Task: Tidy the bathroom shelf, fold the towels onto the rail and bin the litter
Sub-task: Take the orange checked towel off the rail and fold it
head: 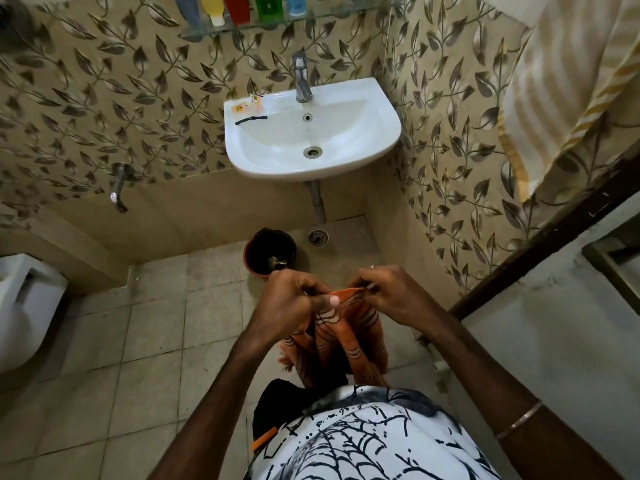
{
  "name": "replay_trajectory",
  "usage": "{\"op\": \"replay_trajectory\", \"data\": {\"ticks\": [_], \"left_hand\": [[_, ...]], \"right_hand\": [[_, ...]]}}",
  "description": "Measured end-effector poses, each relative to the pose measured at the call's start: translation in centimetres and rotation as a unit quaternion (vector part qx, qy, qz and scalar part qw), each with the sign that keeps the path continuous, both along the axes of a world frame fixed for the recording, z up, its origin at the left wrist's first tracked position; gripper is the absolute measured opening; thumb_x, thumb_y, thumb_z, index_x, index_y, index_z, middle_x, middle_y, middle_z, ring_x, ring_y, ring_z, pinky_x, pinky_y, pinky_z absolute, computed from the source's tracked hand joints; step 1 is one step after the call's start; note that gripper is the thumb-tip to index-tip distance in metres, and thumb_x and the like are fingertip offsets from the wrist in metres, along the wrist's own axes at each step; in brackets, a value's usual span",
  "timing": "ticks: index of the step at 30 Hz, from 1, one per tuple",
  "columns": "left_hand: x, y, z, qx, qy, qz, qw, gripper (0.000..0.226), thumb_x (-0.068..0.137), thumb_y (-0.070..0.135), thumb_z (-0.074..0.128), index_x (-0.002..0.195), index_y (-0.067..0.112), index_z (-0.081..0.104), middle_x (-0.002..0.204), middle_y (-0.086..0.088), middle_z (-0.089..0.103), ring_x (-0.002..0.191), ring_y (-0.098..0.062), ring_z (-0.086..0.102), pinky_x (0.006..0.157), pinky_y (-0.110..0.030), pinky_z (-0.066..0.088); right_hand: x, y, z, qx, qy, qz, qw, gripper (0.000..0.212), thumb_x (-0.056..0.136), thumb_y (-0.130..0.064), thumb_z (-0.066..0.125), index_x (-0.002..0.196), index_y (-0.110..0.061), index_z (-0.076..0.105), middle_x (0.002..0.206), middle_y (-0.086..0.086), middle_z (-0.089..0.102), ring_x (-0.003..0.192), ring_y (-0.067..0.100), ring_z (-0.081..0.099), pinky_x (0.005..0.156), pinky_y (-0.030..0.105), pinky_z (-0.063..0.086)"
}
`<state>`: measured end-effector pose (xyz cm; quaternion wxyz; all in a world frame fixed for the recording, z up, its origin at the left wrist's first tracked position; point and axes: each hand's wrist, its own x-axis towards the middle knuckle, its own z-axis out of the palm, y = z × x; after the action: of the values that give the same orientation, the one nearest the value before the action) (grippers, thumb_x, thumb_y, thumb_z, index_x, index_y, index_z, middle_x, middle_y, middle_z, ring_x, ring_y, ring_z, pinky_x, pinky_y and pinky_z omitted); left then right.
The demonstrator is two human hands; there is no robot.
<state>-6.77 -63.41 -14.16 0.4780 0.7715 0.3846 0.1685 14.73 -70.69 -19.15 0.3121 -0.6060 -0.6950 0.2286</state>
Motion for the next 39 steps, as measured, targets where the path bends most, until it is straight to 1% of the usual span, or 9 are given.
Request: {"op": "replay_trajectory", "data": {"ticks": [5,9,12,16,23,27,33,36,39], "left_hand": [[-1.4,1.0,0.6,-0.016,-0.011,0.03,0.999,0.007,0.079,0.016,0.081,0.074,0.02,0.079,0.075,0.004,0.077,0.073,-0.009,0.074,0.063,-0.017,0.055],[-2.7,2.0,0.5,-0.04,-0.016,0.063,0.997,0.01,0.081,0.014,0.078,0.074,0.021,0.078,0.078,0.003,0.077,0.076,-0.009,0.073,0.067,-0.021,0.054],[-3.0,2.2,0.0,-0.013,0.026,0.081,0.996,0.019,0.08,0.019,0.08,0.098,0.023,0.078,0.099,0.012,0.076,0.087,0.001,0.07,0.076,-0.021,0.054],[-1.2,0.7,-0.4,-0.129,-0.046,0.002,0.991,0.068,0.069,0.032,0.084,0.133,0.02,0.063,0.129,0.012,0.065,0.112,-0.003,0.065,0.089,-0.027,0.058],[0.6,0.0,-1.1,-0.064,-0.046,-0.012,0.997,0.012,0.078,0.028,0.081,0.084,0.017,0.079,0.078,-0.001,0.077,0.073,-0.019,0.073,0.069,-0.037,0.059],[0.0,0.1,-0.7,-0.042,-0.037,-0.022,0.998,0.005,0.082,0.024,0.079,0.08,0.019,0.079,0.075,0.001,0.076,0.071,-0.016,0.073,0.067,-0.033,0.059],[-1.0,0.9,-0.2,-0.033,-0.021,0.013,0.999,0.003,0.083,0.018,0.078,0.08,0.016,0.079,0.077,0.002,0.077,0.072,-0.013,0.074,0.069,-0.029,0.061],[-1.9,1.6,0.0,-0.038,-0.022,0.038,0.998,0.007,0.084,0.017,0.075,0.079,0.019,0.079,0.078,0.003,0.077,0.075,-0.012,0.074,0.068,-0.024,0.058],[-2.6,2.3,-0.3,-0.047,-0.026,0.082,0.995,0.01,0.085,0.014,0.075,0.077,0.02,0.078,0.078,0.002,0.077,0.076,-0.011,0.074,0.071,-0.028,0.058]], "right_hand": [[0.8,-0.3,-1.3,0.009,0.003,-0.143,0.99,0.018,0.085,0.001,0.069,0.095,-0.012,0.077,0.091,-0.001,0.07,0.085,0.011,0.067,0.077,0.036,0.06],[1.0,-0.6,-0.8,-0.148,0.343,-0.17,0.912,0.022,0.093,0.002,0.061,0.096,-0.013,0.076,0.094,0.006,0.076,0.091,0.025,0.072,0.08,0.037,0.061],[0.6,-0.6,0.2,-0.179,0.429,-0.127,0.876,0.027,0.093,0.007,0.052,0.093,-0.01,0.073,0.089,0.01,0.069,0.083,0.025,0.061,0.073,0.033,0.049],[-0.9,-0.1,1.6,-0.165,0.446,-0.024,0.879,0.019,0.092,0.003,0.059,0.096,-0.014,0.066,0.082,0.001,0.064,0.07,0.012,0.059,0.061,0.021,0.048],[-0.6,0.2,2.2,-0.135,0.306,0.03,0.942,0.02,0.089,-0.011,0.075,0.1,-0.017,0.059,0.08,-0.01,0.061,0.07,0.006,0.058,0.062,0.022,0.048],[0.1,-0.2,0.8,-0.1,0.099,-0.006,0.99,0.018,0.086,-0.012,0.075,0.098,-0.024,0.069,0.09,-0.009,0.069,0.084,0.005,0.067,0.072,0.025,0.057],[0.2,0.1,-0.8,-0.004,-0.033,-0.12,0.992,0.017,0.078,0.0,0.074,0.084,-0.016,0.073,0.082,-0.011,0.06,0.077,0.006,0.061,0.067,0.017,0.051],[0.9,-0.1,-0.8,-0.026,0.029,-0.183,0.982,0.015,0.084,-0.007,0.073,0.087,-0.021,0.077,0.082,-0.013,0.068,0.078,0.003,0.065,0.069,0.017,0.054],[1.3,-0.3,0.1,-0.121,0.274,-0.188,0.935,0.014,0.09,-0.008,0.069,0.095,-0.018,0.078,0.09,-0.001,0.076,0.087,0.013,0.072,0.072,0.024,0.06]]}}
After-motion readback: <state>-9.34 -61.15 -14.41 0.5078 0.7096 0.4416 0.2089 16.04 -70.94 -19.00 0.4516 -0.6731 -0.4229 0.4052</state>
